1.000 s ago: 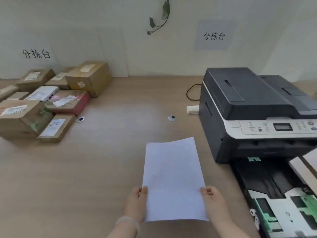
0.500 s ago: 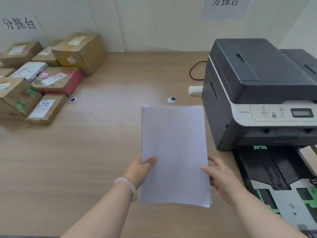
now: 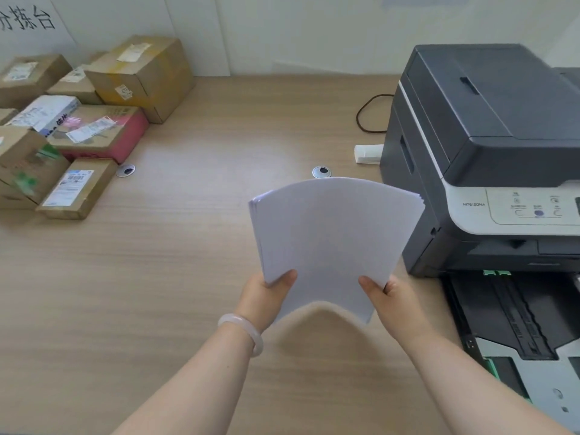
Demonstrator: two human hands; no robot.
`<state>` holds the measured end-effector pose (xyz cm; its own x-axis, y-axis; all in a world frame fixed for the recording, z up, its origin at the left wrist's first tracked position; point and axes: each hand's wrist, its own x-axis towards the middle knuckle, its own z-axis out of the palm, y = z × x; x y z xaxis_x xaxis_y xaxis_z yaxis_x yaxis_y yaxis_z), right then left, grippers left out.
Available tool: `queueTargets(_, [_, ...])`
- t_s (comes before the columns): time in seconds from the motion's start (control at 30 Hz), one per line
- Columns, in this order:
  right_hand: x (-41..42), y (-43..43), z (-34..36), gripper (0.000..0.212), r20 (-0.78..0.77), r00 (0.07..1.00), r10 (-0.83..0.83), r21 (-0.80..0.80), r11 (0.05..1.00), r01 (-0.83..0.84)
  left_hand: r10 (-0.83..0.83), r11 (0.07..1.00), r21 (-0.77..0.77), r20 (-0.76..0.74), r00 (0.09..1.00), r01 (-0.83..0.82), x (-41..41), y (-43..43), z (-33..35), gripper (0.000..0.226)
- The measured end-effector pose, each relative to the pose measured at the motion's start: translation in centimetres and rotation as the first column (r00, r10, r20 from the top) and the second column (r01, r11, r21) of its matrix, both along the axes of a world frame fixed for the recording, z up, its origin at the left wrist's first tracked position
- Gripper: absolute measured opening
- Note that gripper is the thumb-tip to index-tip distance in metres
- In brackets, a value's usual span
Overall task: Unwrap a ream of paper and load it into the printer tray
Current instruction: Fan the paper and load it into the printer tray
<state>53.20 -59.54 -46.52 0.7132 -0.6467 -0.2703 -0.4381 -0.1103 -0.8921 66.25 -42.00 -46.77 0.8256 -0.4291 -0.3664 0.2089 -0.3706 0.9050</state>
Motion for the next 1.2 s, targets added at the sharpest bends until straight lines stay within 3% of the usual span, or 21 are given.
queueTargets(0.13, [0.5, 0.1, -0.1, 0.01, -0.034, 0.999, 0.019, 0.061, 0.998, -0.017, 0.077, 0.997, 0.006, -0.057, 0.995, -0.077, -0.2, -0.7, 0.0, 0.01])
queueTargets(0.2, [0.9, -0.6, 0.6, 0.012, 0.045, 0.997, -0.061, 0.201, 0.978, 0.051, 0.165, 0.986, -0.017, -0.097, 0.981, -0.167, 0.3, -0.8, 0.4, 0.012])
queueTargets(0.27, [1.0, -1.6, 1.3, 0.019, 0.11, 0.979, -0.17, 0.435, 0.894, 0.107, 0.251, 0.962, -0.059, -0.193, 0.949, -0.267, 1.1, -0.5, 0.6, 0.007])
queueTargets(0.33, [1.0, -1.9, 1.7, 0.024, 0.124, 0.965, -0.233, 0.649, 0.754, 0.099, 0.292, 0.911, -0.163, -0.395, 0.871, -0.379, 1.3, -0.4, 0.7, 0.01])
queueTargets(0.43, [1.5, 0.0, 1.9, 0.026, 0.15, 0.962, -0.226, 0.77, 0.638, 0.03, 0.252, 0.861, -0.242, -0.563, 0.787, -0.448, 0.0, -1.3, 0.5, 0.019])
queueTargets(0.57, [1.9, 2.0, 1.7, 0.025, 0.096, 0.967, -0.238, 0.683, 0.723, 0.11, 0.192, 0.857, -0.258, -0.643, 0.741, -0.445, -1.4, -1.6, 0.0, 0.034])
queueTargets(0.63, [1.4, 0.9, 1.8, 0.023, 0.064, 0.971, -0.23, 0.586, 0.797, 0.149, 0.163, 0.839, -0.317, -0.63, 0.76, -0.443, -0.1, -0.4, 0.2, 0.041])
queueTargets(0.73, [-0.1, -2.1, 2.4, 0.026, 0.026, 0.993, -0.118, 0.455, 0.886, 0.093, 0.183, 0.76, -0.428, -0.58, 0.794, -0.488, 3.9, 3.3, 0.5, 0.069])
queueTargets(0.77, [-0.6, -3.0, 2.7, 0.027, 0.007, 0.997, -0.076, 0.425, 0.903, 0.066, 0.177, 0.775, -0.431, -0.554, 0.814, -0.462, 5.2, 4.5, 0.8, 0.074])
queueTargets(0.87, [-1.2, -4.5, 3.0, 0.028, -0.036, 0.999, 0.015, 0.356, 0.934, -0.002, 0.02, 0.961, -0.244, -0.401, 0.916, -0.128, 7.3, 5.8, 1.4, 0.056])
queueTargets(0.93, [-0.8, -4.2, 2.9, 0.022, -0.037, 0.999, 0.007, 0.298, 0.955, 0.004, -0.081, 0.99, -0.138, -0.35, 0.933, 0.034, 6.7, 4.7, 1.5, 0.055])
queueTargets(1.1, [-0.3, -2.7, 2.9, 0.015, 0.09, 0.988, -0.129, 0.237, 0.966, 0.104, 0.019, 0.962, -0.258, -0.272, 0.962, -0.091, 5.2, 2.6, 0.7, 0.036])
queueTargets(1.2, [-0.8, -1.6, 1.0, 0.018, 0.059, 0.99, -0.131, 0.222, 0.968, 0.115, 0.032, 0.984, -0.16, -0.255, 0.966, -0.075, 4.0, 2.5, -1.3, 0.035])
